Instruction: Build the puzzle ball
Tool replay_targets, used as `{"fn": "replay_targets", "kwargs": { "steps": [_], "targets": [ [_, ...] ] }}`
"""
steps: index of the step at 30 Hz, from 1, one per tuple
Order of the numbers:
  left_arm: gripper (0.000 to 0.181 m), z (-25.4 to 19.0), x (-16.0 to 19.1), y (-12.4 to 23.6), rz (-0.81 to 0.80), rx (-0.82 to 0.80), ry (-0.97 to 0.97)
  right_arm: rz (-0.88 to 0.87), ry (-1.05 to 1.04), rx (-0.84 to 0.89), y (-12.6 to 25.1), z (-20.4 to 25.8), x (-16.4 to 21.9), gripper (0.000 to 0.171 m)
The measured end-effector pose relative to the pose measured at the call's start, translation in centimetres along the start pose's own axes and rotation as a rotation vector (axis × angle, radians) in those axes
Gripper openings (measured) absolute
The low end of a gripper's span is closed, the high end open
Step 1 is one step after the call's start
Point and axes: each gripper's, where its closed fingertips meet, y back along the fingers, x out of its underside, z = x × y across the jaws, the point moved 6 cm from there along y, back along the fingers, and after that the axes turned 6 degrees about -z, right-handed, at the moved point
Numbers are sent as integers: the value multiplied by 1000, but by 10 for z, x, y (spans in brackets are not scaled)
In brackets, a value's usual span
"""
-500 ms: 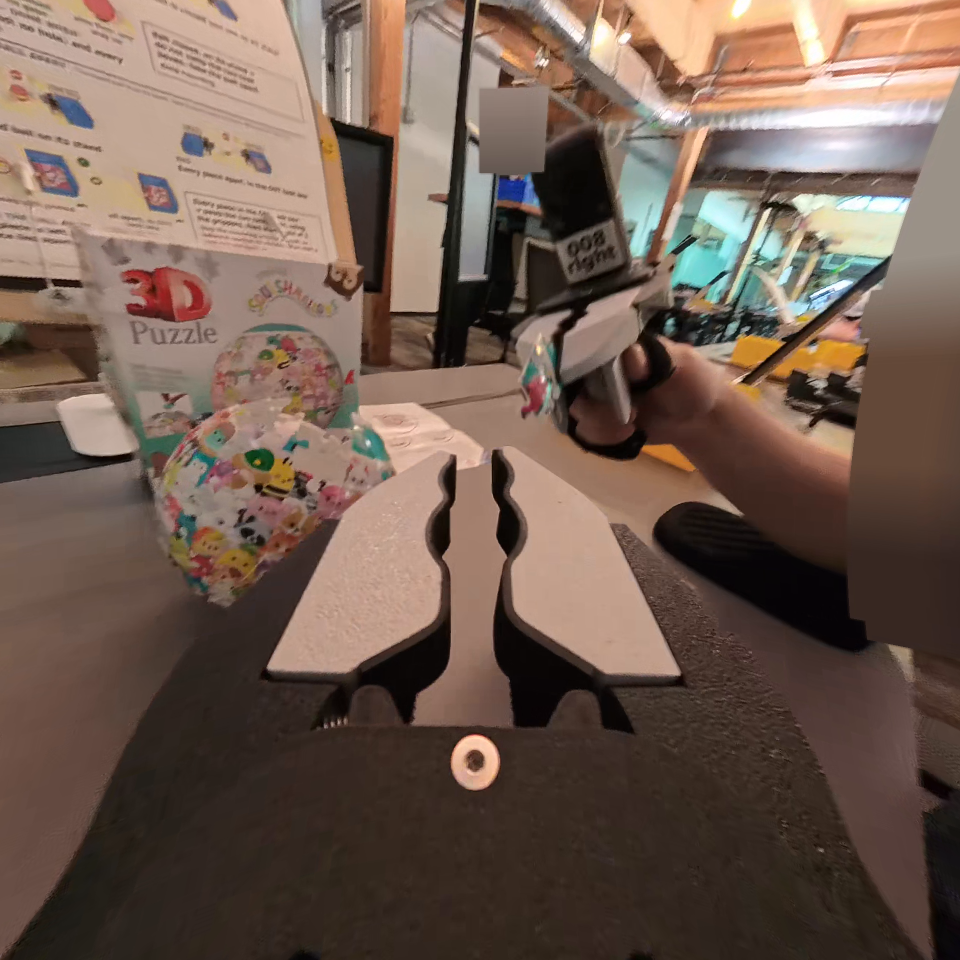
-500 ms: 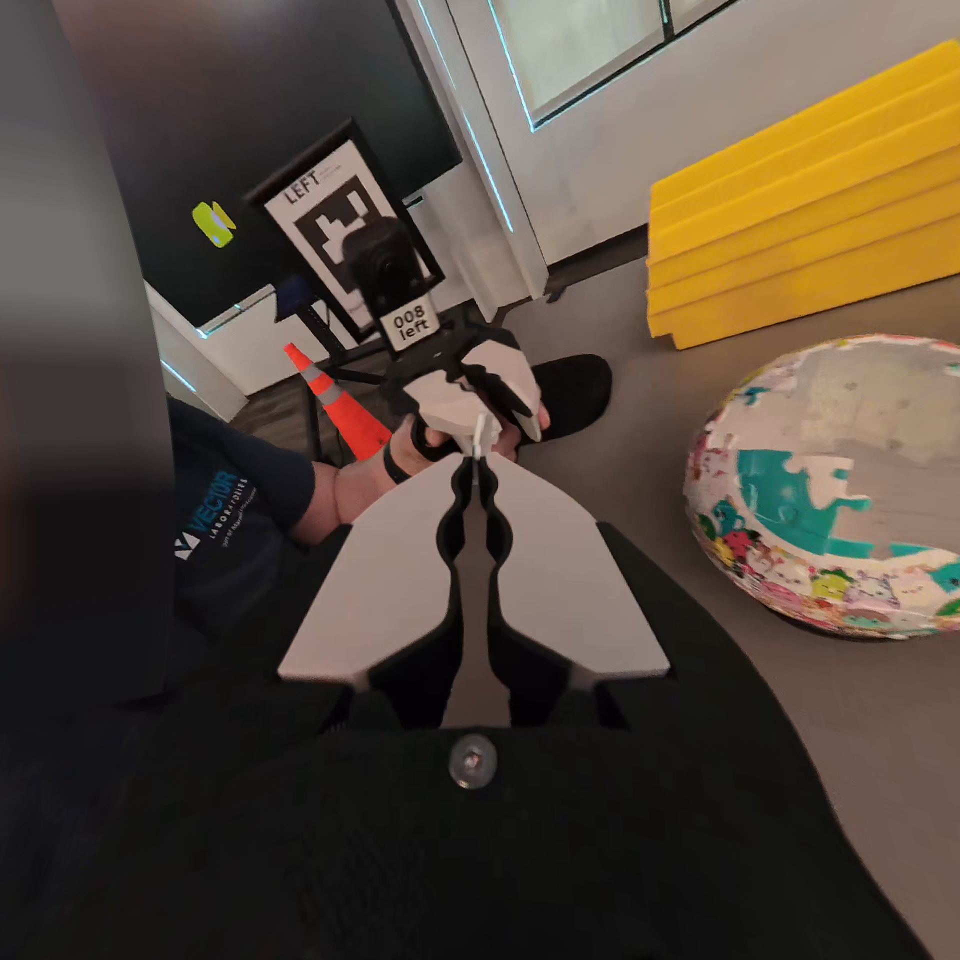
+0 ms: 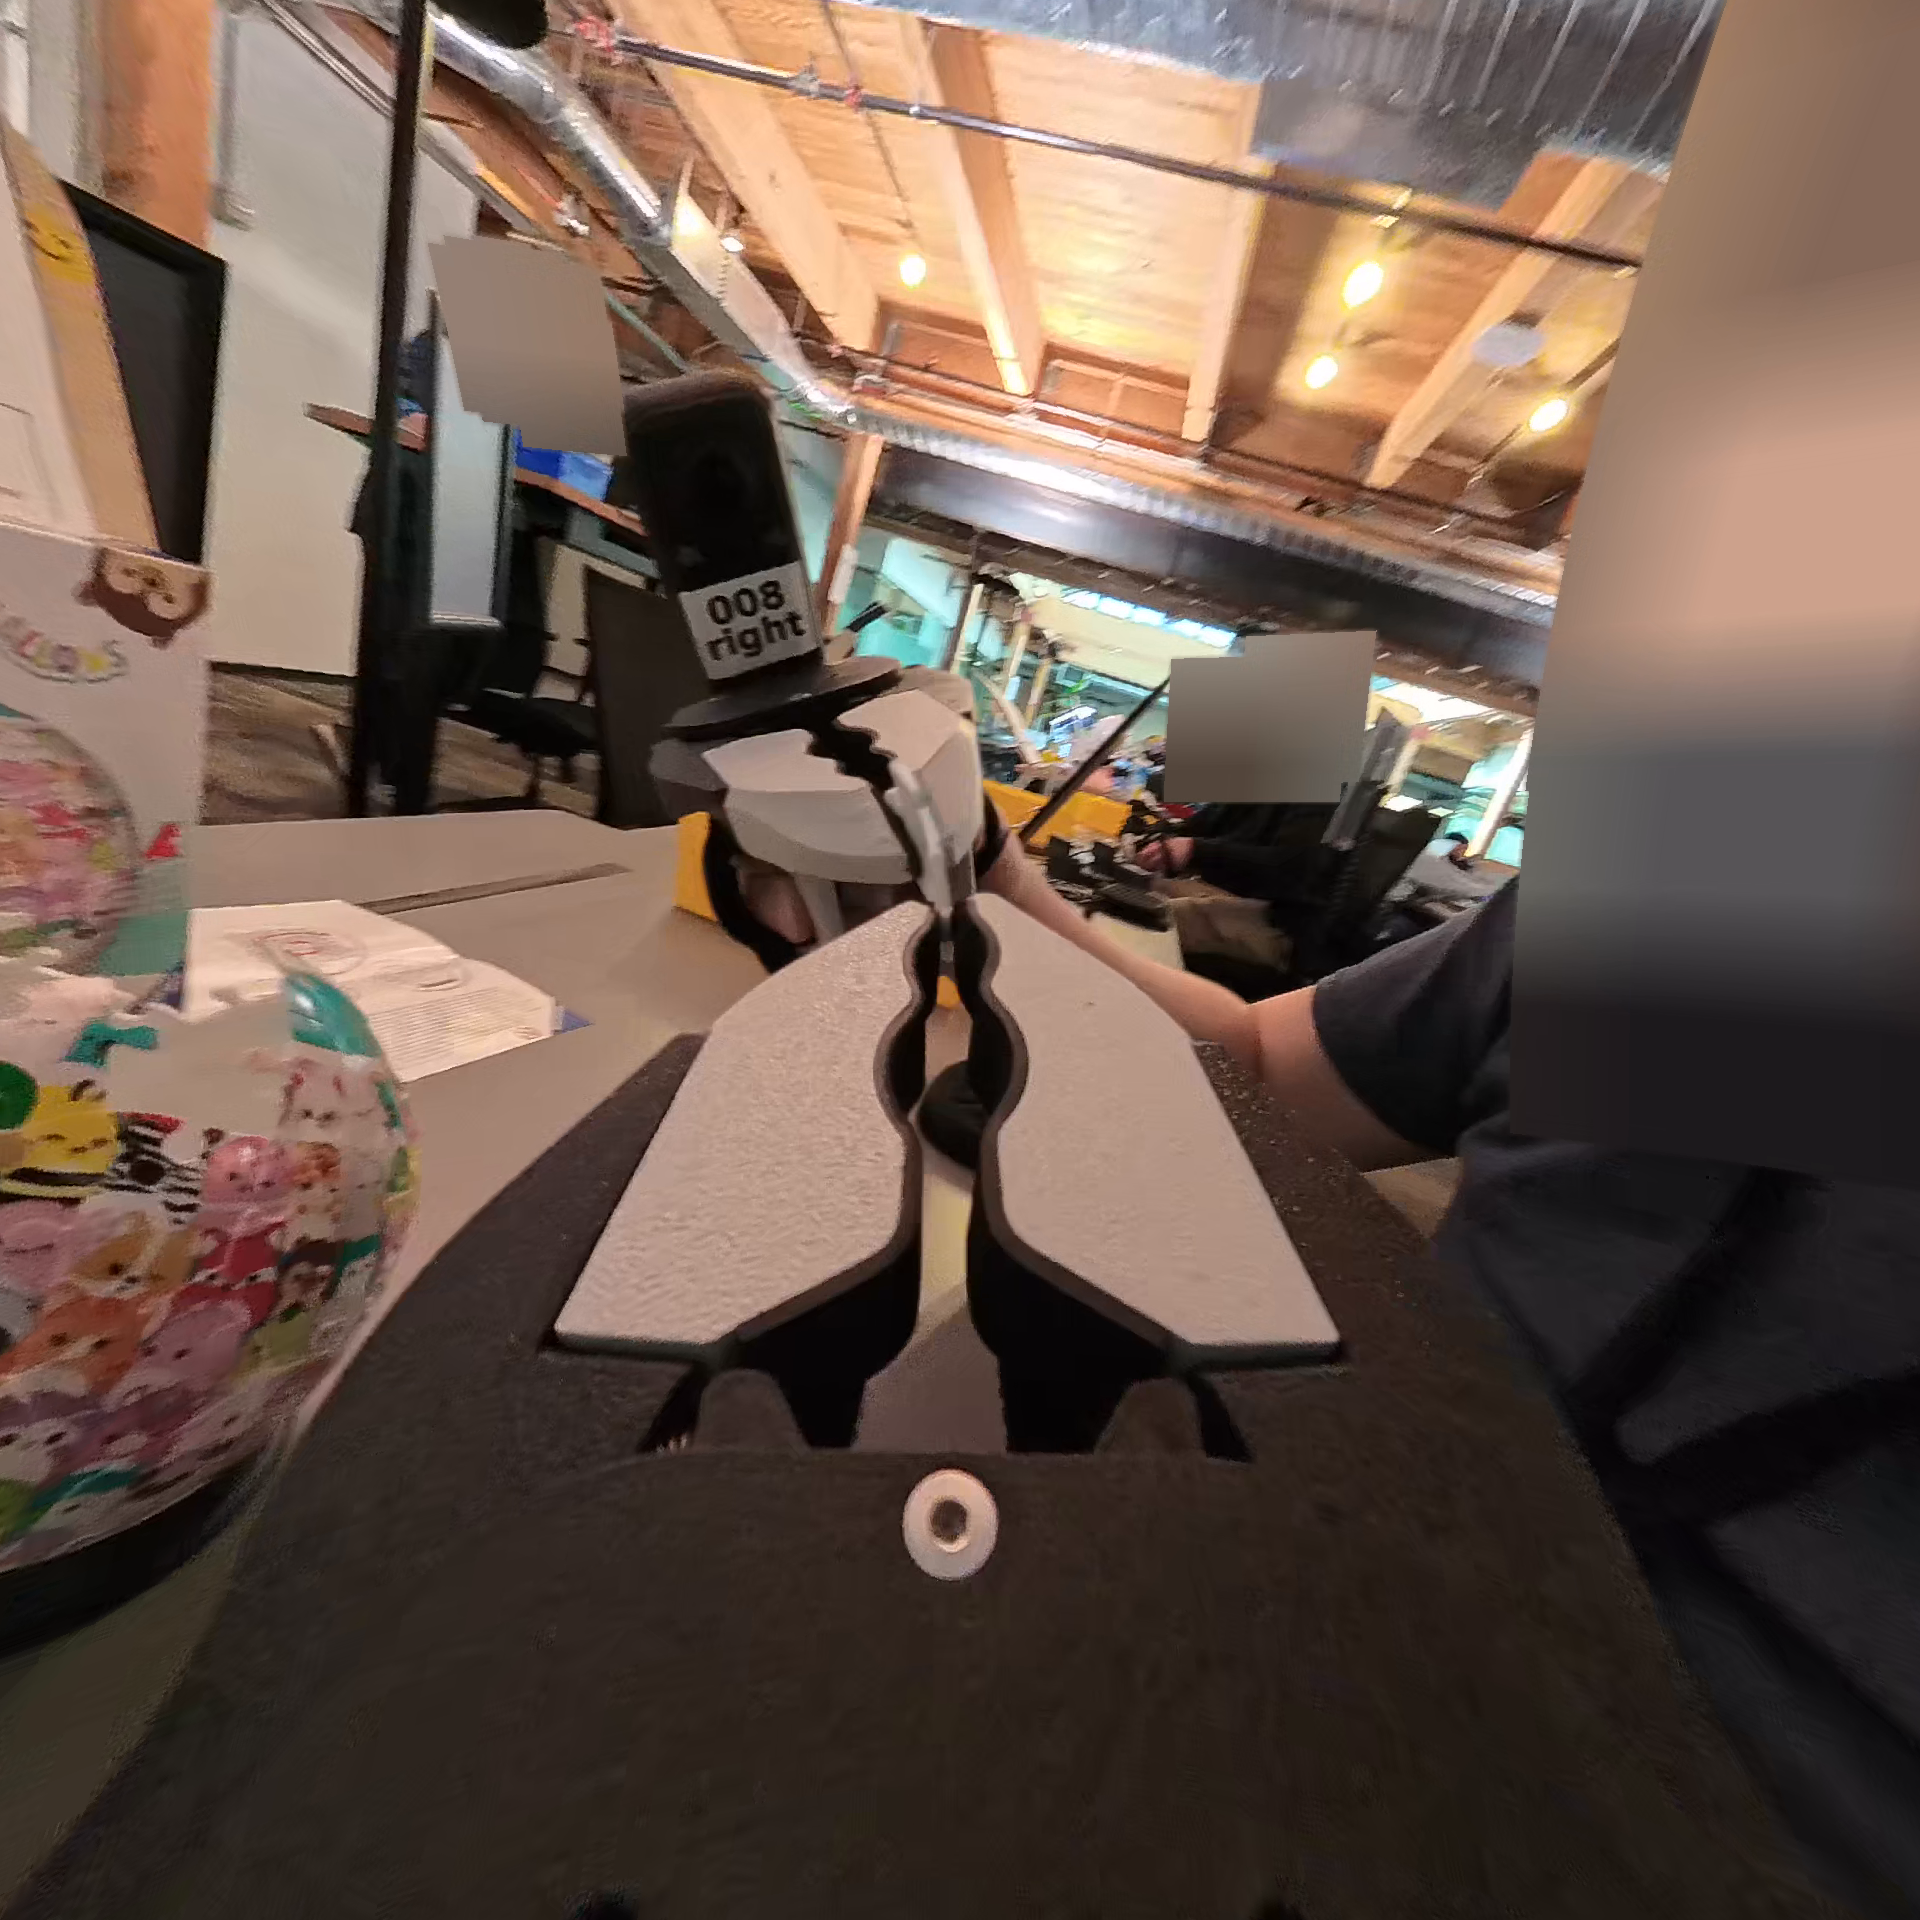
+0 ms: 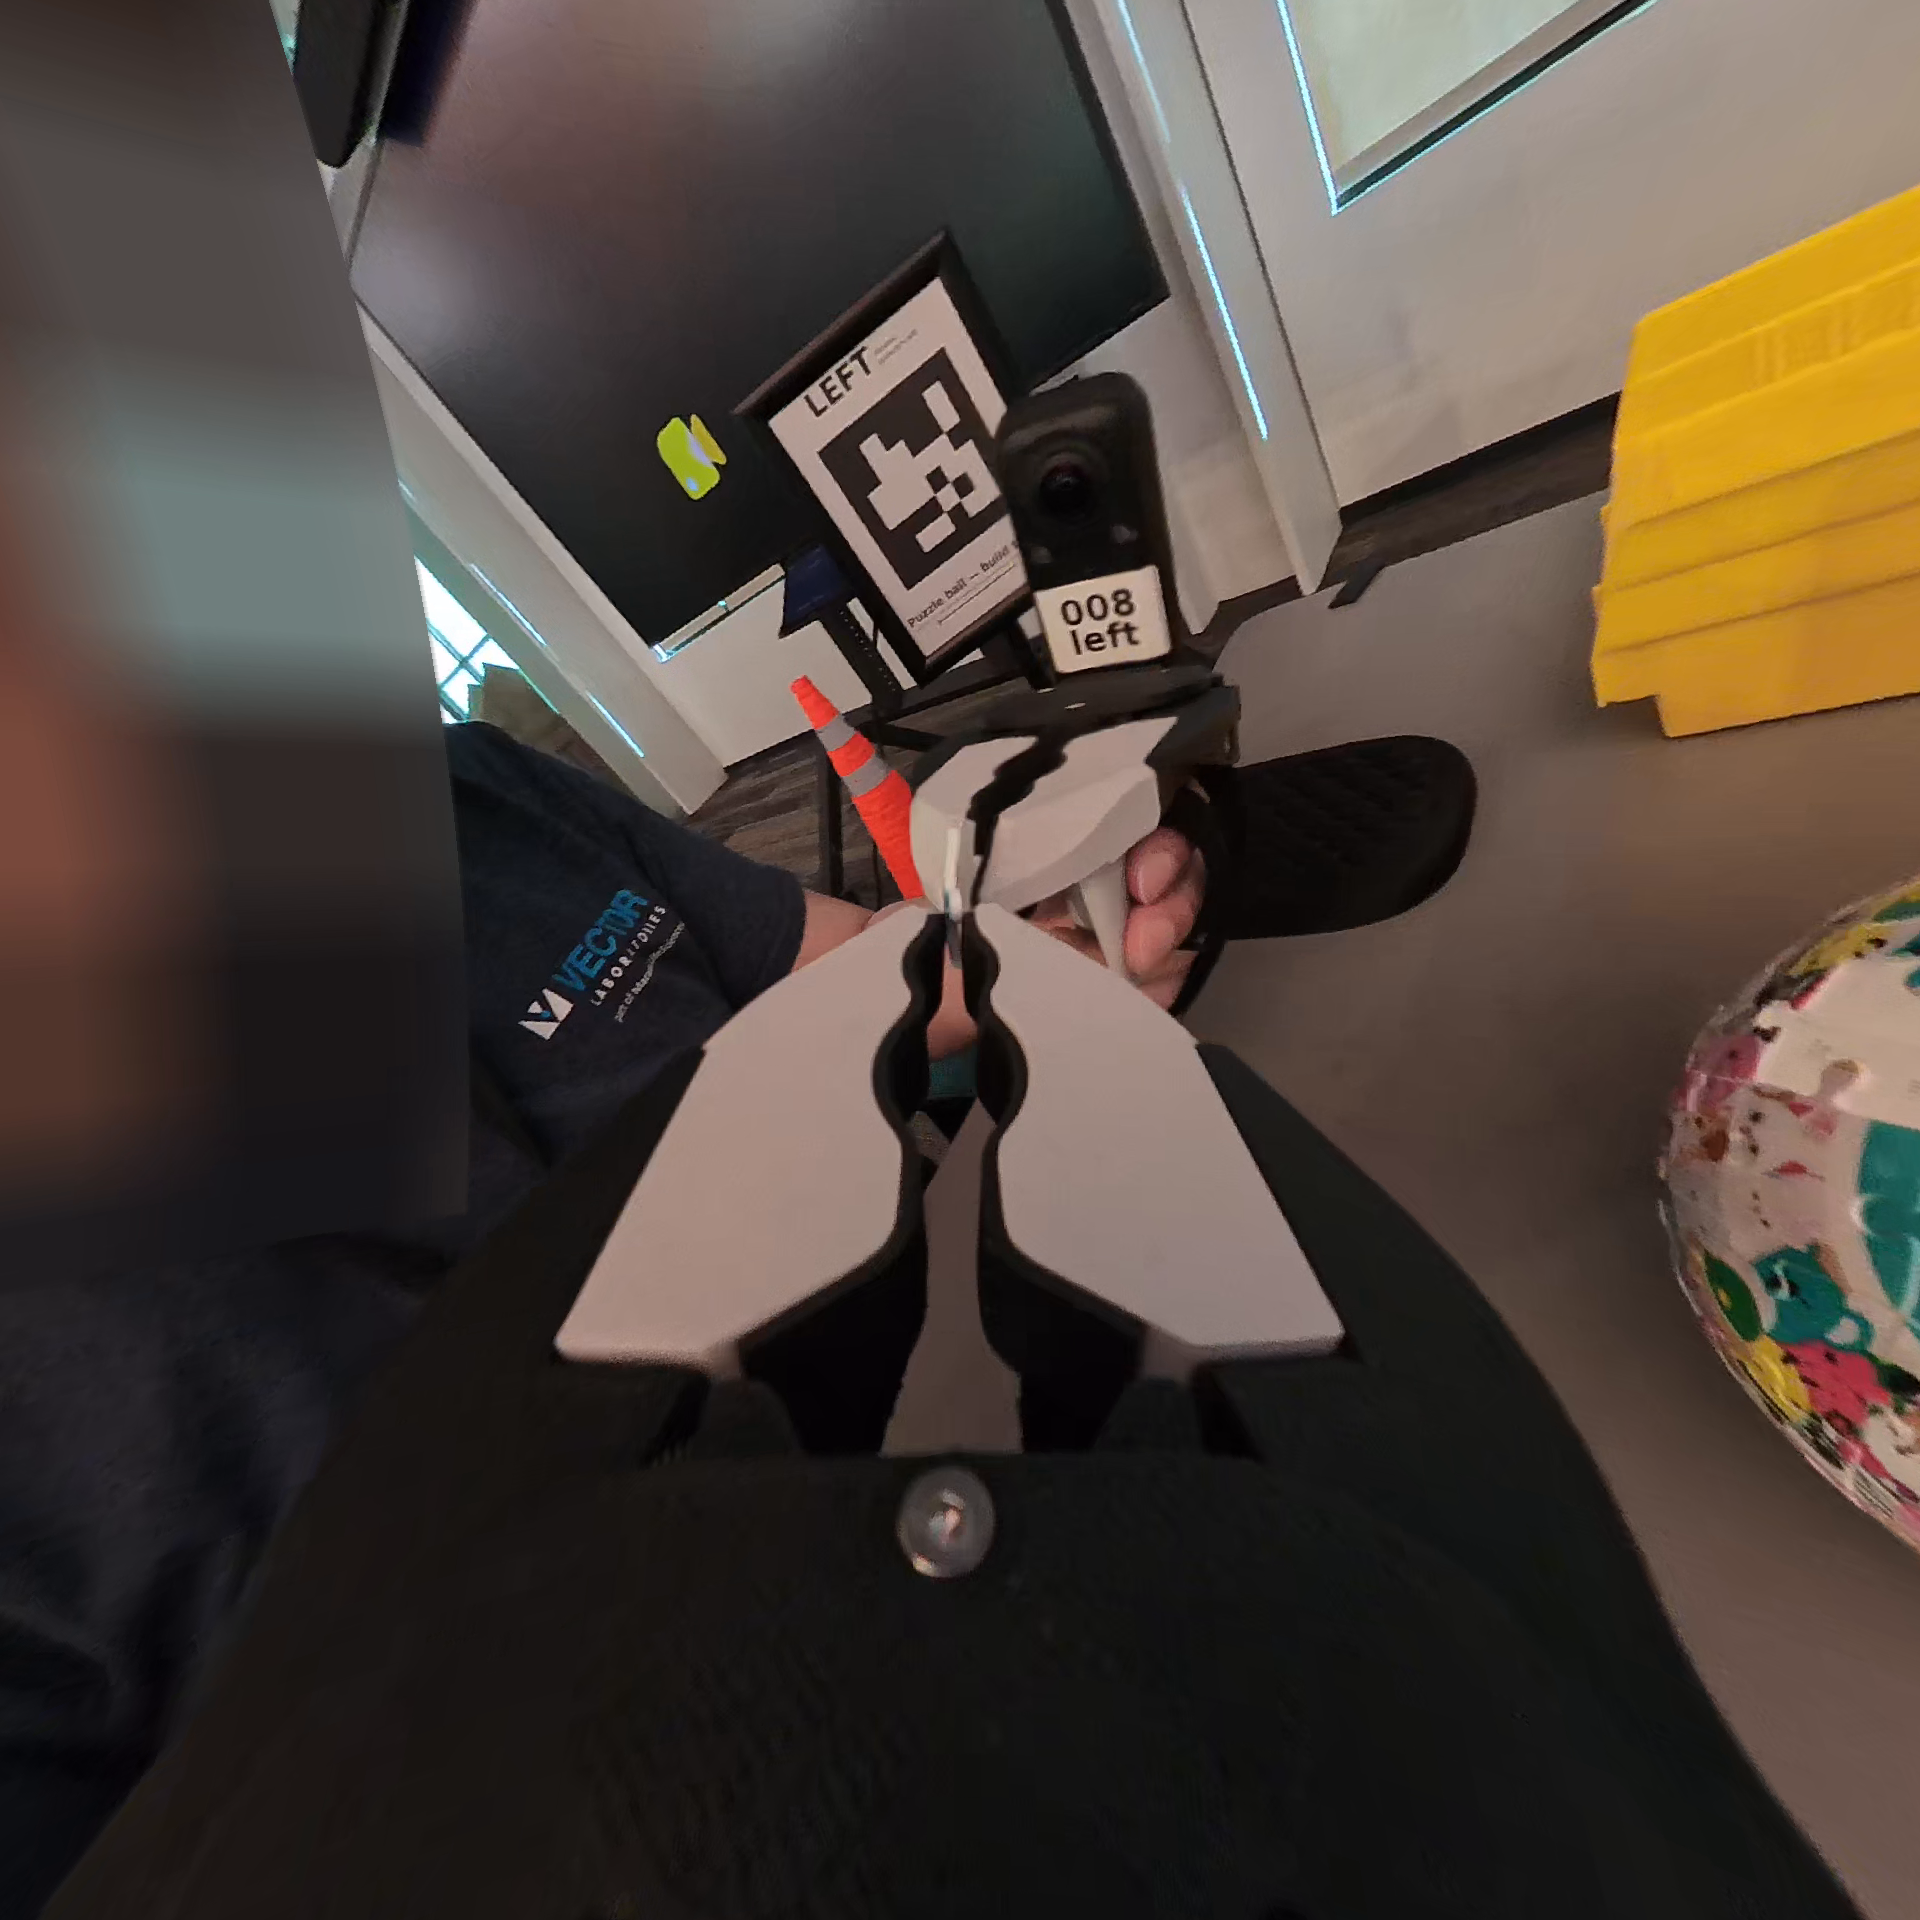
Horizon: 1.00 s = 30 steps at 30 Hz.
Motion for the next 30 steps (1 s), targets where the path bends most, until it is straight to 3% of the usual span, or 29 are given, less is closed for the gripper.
{"fn": "replay_targets", "kwargs": {
  "steps": [3,5,6,10,13,30],
  "targets": [
    [2,4,-3,2,-23,14,18,38,-14,-29,-2,-2,-2,8],
    [2,6,-6,4,-47,26,36,58,-9,-30,-3,-4,-4,27],
    [2,7,-8,5,-51,30,44,65,0,-27,-3,-5,-6,28],
    [2,10,-5,6,-25,32,44,36,-12,-42,-2,-13,-15,22],
    [2,12,-3,6,-20,31,49,39,-34,-95,0,-16,-18,3],
    [2,27,8,8,19,-24,65,92,-116,-110,10,-38,-5,3]
  ]
}}
